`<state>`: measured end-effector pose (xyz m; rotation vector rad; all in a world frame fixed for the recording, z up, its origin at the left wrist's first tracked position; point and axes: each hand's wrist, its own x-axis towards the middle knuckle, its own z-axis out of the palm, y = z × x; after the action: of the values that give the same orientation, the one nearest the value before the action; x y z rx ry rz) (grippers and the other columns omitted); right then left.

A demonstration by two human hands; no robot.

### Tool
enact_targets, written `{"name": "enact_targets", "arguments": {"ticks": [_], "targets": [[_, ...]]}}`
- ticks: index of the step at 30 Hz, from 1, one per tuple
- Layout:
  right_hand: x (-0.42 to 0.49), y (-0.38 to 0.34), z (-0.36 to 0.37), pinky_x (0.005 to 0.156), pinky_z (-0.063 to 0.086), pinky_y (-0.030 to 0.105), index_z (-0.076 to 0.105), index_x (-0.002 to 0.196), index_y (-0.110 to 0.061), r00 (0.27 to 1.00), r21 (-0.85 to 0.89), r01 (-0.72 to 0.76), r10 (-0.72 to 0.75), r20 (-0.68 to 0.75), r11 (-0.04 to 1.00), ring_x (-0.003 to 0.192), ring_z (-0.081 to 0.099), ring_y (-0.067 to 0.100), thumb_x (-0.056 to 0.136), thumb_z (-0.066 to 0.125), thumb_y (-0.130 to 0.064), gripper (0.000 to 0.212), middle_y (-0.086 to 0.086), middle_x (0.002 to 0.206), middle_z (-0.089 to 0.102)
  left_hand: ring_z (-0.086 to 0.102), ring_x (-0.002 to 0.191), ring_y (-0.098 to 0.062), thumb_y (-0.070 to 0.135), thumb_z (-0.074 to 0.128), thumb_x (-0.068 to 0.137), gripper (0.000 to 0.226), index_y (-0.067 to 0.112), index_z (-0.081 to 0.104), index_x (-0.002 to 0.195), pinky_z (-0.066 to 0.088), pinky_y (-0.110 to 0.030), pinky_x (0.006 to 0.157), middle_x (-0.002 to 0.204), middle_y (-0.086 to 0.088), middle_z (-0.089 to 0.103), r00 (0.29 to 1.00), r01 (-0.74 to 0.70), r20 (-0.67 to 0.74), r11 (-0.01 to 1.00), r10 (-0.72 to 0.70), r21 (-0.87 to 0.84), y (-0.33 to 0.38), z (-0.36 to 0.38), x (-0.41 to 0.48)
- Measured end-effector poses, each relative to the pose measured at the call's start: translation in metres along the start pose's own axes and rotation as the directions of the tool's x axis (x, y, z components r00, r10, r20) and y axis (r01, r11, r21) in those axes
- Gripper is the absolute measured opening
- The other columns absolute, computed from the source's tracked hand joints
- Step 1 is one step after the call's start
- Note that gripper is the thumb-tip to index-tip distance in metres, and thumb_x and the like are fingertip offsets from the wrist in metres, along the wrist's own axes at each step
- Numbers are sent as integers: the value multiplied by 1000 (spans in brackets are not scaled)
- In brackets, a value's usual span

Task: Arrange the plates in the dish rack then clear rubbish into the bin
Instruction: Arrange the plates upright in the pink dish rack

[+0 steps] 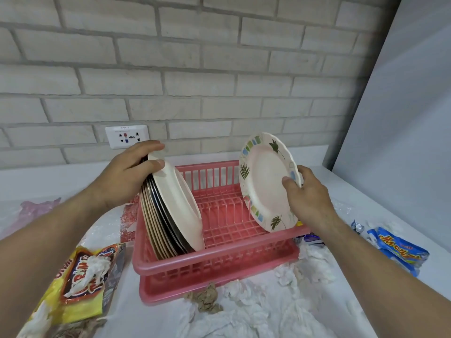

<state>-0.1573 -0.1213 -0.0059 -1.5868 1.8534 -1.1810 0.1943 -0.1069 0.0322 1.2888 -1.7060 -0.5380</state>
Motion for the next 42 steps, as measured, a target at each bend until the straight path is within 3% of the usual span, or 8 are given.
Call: {"name": "enact_targets", "arguments": {"ticks": [7,15,18,21,26,30,35,42], "targets": [[3,-8,-7,54,41,27,57,106,-25,993,-105,-8,20,119,994,74,59,10,91,50,-40,23,-5,92,63,28,137,1,28,40,72,57,43,51,126,17,-25,115,147,14,40,985,21,175,996,-5,-92,-7,-15,7],[-2,-22,-27,83,50,35,37,141,-33,982,-111,-5,26,186,994,102,62,20,68,47,-86,91,1,125,62,28,137,0,49,46,63,75,41,43,137,20,-34,117,147,18,37,988,25,156,1000,-23,-8,-2,-12,6],[-5,-32,-31,97,37,34,33,145,-27,981,-188,187,-194,-21,964,128,45,22,77,41,-82,87,2,145,46,26,137,1,42,46,71,66,42,42,136,20,-31,116,149,18,34,987,2,159,1000,-6,27,3,-9,6],[-23,-61,-25,103,32,27,50,133,-19,787,-223,532,-574,-226,817,129,42,15,88,50,-59,60,-1,138,50,21,136,4,41,43,78,56,49,40,133,18,-23,111,149,22,29,981,-42,193,995,24,90,10,-4,8],[-66,-99,34,103,39,30,51,136,-25,779,44,579,-569,263,814,123,45,4,89,48,-59,57,-7,138,53,12,138,8,53,42,80,56,56,34,136,8,-23,113,153,21,21,972,-109,229,970,59,216,19,5,12],[-79,-96,73,91,48,36,43,134,-29,750,117,552,-553,363,825,109,56,14,94,46,-39,41,-5,124,59,13,143,-1,72,36,77,66,59,21,140,11,-36,119,158,15,16,972,-137,225,949,73,284,18,12,14],[-77,-77,91,58,55,34,15,143,-39,878,-60,393,-355,321,917,69,60,13,90,45,-15,64,-4,83,56,17,141,1,60,39,79,70,48,22,146,15,-37,119,155,19,21,984,-101,169,965,60,242,13,17,12],[-54,-98,47,46,53,27,36,135,-33,896,-110,419,-391,209,901,60,61,13,89,41,-13,51,-2,80,61,28,132,2,46,39,76,69,35,33,143,25,-24,106,138,19,38,982,-116,169,970,81,214,16,19,11]]}}
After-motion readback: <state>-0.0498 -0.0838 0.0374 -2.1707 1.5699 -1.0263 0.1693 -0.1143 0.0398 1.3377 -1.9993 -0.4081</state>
